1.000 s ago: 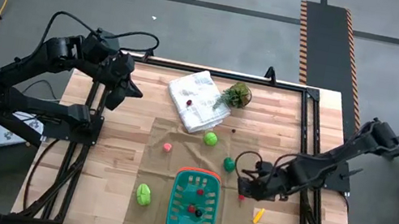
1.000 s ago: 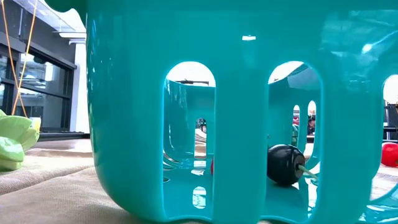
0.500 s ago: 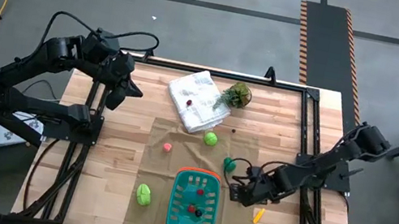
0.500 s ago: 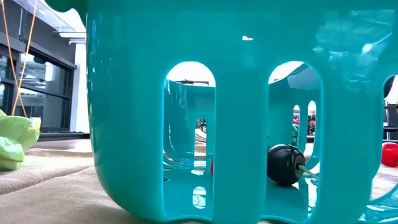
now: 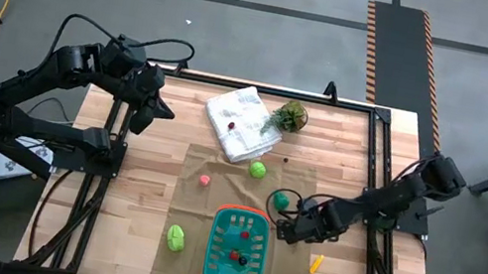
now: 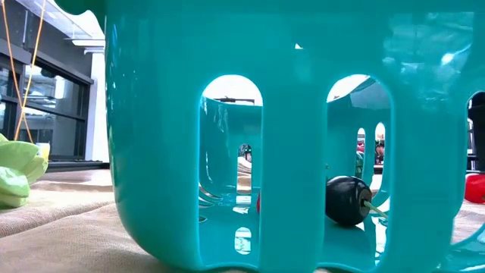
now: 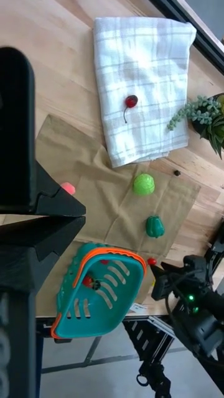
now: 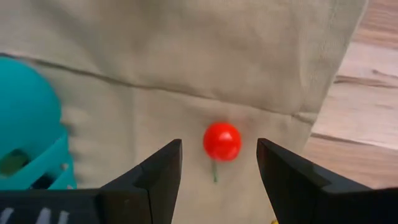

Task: Pick and placing Produce into tupperware
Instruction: Put the bottom red cherry into the blue bin, then put the red cherry into the blue bin

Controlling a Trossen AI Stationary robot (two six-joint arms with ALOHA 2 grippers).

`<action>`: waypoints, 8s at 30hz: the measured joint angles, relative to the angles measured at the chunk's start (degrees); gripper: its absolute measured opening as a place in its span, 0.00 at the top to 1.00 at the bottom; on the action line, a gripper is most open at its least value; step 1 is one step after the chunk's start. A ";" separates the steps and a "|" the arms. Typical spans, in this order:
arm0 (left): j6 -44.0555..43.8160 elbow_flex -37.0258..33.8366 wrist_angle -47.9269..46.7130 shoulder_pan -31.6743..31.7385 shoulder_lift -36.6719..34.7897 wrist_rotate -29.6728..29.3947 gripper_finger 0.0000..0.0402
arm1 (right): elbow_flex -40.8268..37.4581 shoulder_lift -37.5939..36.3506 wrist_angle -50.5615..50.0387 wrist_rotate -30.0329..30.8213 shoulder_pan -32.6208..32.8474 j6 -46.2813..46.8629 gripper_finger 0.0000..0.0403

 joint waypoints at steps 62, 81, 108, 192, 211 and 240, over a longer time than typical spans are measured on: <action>1.09 0.02 -1.56 0.02 -0.02 -0.39 1.00 | -0.02 3.40 0.60 -6.44 -0.69 1.81 0.66; 1.09 0.02 -2.79 0.02 -0.04 -0.37 1.00 | -0.09 3.40 1.31 -5.36 -1.92 0.28 0.66; 1.09 0.02 -4.21 0.01 -0.09 -0.34 1.00 | -0.09 6.37 3.90 -7.81 -2.15 -1.78 0.66; -2.10 0.00 -4.40 0.02 -0.04 -3.21 1.00 | 41.41 6.68 -10.64 12.81 -2.59 -60.05 0.77; 2.67 0.01 -10.90 -0.01 -0.04 -1.76 1.00 | 49.59 25.97 -11.81 -2.52 -2.15 -59.70 0.77; 4.40 0.02 1.21 0.02 3.52 -2.02 1.00 | 51.15 17.81 -13.26 23.37 -3.24 -57.77 0.56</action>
